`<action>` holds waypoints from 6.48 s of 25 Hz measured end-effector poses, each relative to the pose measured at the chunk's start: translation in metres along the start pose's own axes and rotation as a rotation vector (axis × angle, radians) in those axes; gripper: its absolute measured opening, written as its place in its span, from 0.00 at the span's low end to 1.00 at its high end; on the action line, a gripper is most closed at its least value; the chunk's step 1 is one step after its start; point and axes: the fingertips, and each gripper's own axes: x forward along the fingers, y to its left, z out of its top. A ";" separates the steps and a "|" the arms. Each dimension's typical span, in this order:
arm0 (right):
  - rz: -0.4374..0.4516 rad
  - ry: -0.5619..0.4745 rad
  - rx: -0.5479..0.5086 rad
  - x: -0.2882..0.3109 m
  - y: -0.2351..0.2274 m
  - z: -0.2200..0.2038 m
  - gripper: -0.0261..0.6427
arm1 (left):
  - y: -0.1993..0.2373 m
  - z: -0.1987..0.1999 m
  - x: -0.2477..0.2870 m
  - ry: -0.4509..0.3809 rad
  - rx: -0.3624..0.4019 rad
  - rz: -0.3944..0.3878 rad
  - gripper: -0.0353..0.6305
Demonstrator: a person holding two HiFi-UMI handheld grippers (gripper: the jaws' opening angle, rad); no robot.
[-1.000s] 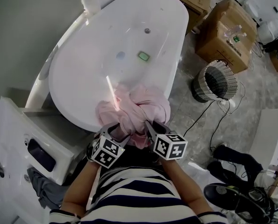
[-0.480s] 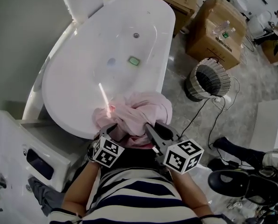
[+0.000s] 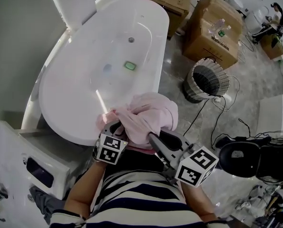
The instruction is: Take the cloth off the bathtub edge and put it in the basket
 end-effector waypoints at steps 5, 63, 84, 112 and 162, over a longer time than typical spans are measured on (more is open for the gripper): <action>0.008 -0.016 -0.029 -0.014 0.006 0.005 0.17 | 0.001 0.033 0.010 -0.096 -0.041 -0.007 0.15; -0.060 -0.566 -0.241 -0.251 -0.191 0.232 0.17 | -0.253 0.474 0.093 -0.805 -0.481 -0.763 0.11; -0.250 -0.672 -0.156 -0.254 -0.351 0.352 0.17 | -0.277 0.610 0.246 -0.681 -0.484 -0.993 0.11; -0.255 -0.541 0.128 -0.253 -0.577 0.341 0.18 | -0.308 0.609 0.466 -0.504 -0.506 -0.923 0.11; -0.679 0.166 0.563 -0.117 -0.897 -0.009 0.18 | -0.232 0.230 0.702 0.554 -0.310 -0.359 0.11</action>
